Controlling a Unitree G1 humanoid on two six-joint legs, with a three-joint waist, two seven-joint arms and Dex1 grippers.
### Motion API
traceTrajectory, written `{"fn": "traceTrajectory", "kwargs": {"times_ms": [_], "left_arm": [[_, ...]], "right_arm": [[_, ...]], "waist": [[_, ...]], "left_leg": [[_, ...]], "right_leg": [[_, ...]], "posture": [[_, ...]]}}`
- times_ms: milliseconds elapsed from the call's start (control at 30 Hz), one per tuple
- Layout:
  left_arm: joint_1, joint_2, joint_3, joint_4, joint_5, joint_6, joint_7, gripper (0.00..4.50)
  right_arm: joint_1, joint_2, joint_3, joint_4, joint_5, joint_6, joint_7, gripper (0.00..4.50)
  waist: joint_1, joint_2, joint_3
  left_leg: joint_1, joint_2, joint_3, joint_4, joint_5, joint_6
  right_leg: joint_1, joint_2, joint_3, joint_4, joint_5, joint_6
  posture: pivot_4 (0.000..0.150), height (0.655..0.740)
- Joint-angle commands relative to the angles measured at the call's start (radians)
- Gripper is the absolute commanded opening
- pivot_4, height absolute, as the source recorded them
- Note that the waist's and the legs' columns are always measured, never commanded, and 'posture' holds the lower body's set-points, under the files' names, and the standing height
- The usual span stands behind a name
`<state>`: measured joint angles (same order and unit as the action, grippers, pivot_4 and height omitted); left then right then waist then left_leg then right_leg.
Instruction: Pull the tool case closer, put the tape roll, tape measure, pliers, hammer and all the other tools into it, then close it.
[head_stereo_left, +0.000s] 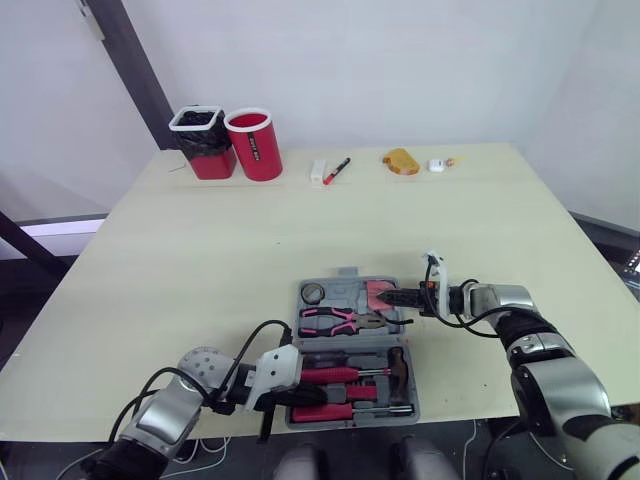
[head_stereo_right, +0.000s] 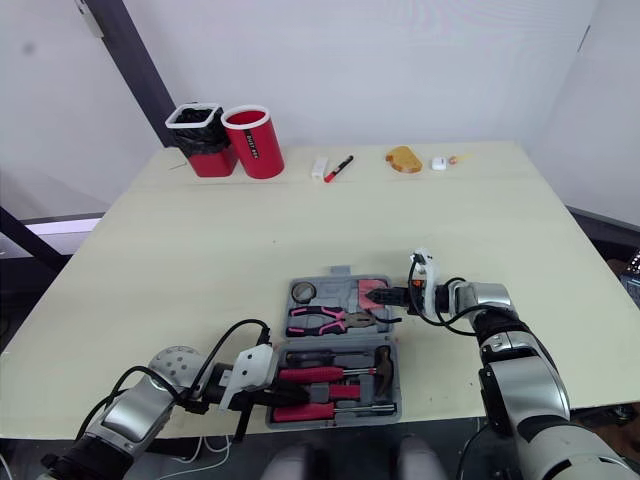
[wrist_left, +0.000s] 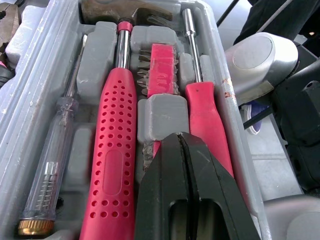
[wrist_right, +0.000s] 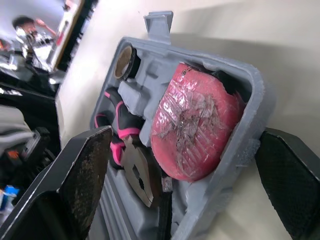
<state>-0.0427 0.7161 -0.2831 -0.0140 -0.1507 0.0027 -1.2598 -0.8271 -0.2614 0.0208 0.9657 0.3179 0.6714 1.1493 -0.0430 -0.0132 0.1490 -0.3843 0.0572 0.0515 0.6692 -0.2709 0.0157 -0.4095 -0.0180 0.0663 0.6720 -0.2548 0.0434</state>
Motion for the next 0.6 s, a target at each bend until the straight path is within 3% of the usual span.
{"fn": "traceTrajectory", "kwargs": {"times_ms": [33,300,467,600], "left_arm": [[0.036,0.0,-0.04,0.046,0.052,0.034,0.029,0.0],[0.042,0.01,-0.008,0.031,0.019,0.04,0.023,0.0],[0.069,0.045,0.076,-0.021,-0.064,0.054,0.012,0.0],[0.133,0.133,0.155,-0.044,-0.1,0.015,-0.023,0.0]], "right_arm": [[0.0,0.036,-0.019,-0.058,0.043,0.0,0.076,4.45],[0.069,-0.016,-0.04,-0.234,0.11,0.075,0.215,4.45],[0.15,-0.083,-0.035,-0.453,0.215,0.206,0.31,4.45],[0.249,-0.166,0.0,-0.667,0.298,0.298,0.371,4.45]], "waist": [[0.0,0.0,0.0],[0.003,0.001,0.0],[0.002,0.001,0.001],[-0.001,0.001,0.002]], "left_leg": [[0.0,0.0,0.0,0.0,0.0,0.0],[-0.001,0.0,0.0,-0.001,0.0,0.0],[-0.003,0.0,-0.001,-0.001,0.0,0.0],[-0.007,0.001,-0.003,-0.001,0.0,0.0]], "right_leg": [[0.0,0.0,0.0,0.0,0.0,0.0],[-0.001,0.0,0.0,0.0,0.0,0.0],[-0.003,0.0,-0.001,0.0,0.0,0.0],[-0.007,0.001,-0.003,0.0,0.0,0.0]], "posture": [[0.15,0.74],[0.15,0.74],[0.15,0.74],[0.15,0.74]]}}
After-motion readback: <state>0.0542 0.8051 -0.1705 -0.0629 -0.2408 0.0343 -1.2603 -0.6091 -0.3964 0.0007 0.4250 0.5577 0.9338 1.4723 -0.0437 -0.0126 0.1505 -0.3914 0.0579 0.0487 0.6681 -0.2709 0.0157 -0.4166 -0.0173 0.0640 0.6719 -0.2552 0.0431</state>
